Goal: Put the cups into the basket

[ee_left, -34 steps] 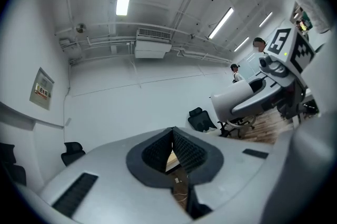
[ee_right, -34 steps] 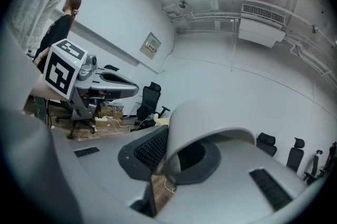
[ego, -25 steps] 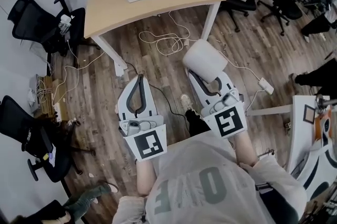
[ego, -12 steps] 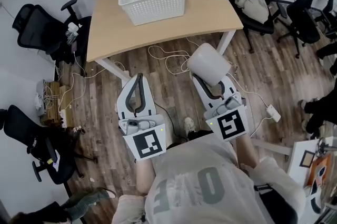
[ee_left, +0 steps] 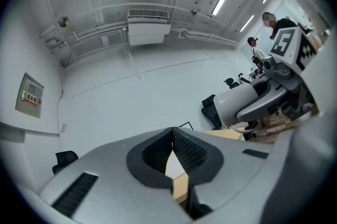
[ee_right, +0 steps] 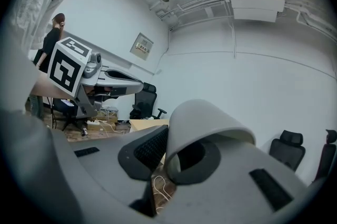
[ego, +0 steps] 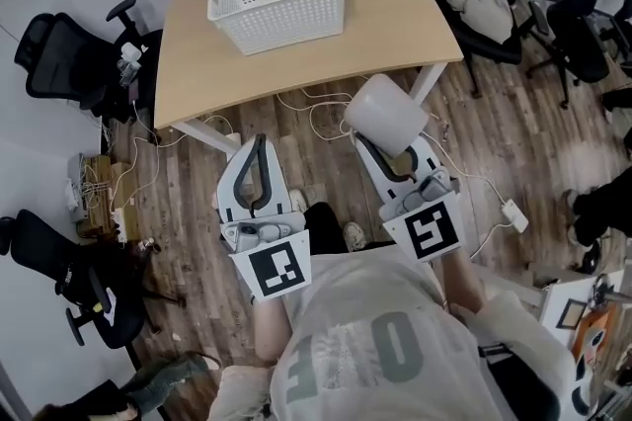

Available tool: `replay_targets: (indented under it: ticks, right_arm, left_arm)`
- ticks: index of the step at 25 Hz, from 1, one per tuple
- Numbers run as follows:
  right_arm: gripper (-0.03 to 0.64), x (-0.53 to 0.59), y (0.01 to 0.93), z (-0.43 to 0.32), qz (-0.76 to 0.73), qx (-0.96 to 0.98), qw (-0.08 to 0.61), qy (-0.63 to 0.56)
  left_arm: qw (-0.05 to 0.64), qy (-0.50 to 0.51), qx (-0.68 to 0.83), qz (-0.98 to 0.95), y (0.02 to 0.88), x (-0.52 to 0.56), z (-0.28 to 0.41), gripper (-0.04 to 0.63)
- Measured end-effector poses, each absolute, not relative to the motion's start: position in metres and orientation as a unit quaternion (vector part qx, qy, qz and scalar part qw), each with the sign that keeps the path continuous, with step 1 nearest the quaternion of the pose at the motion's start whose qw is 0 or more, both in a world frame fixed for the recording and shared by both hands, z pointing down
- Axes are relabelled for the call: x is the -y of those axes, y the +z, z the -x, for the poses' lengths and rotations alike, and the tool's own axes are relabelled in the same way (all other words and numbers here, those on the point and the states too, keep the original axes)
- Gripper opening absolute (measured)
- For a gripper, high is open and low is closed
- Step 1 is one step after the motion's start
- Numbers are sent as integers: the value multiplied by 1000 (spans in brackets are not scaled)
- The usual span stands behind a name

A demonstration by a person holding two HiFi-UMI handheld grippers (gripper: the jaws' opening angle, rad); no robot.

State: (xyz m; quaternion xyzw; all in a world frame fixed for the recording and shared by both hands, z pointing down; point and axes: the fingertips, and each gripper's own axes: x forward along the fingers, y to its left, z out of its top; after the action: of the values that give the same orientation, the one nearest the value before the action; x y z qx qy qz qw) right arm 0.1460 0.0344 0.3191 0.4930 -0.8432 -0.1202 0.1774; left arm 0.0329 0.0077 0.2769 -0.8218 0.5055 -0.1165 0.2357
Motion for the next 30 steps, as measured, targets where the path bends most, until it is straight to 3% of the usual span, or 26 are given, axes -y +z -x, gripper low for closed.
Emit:
replay_targets:
  ticks: [12, 30]
  right_arm:
    - [31, 75, 318, -147, -518, 820, 202, -136]
    - [31, 336, 296, -138, -563, 776, 240, -152]
  left_arm:
    - [225, -69, -482, 844, 282, 119, -43, 9]
    - [209, -49, -451, 866, 271, 393, -28, 9]
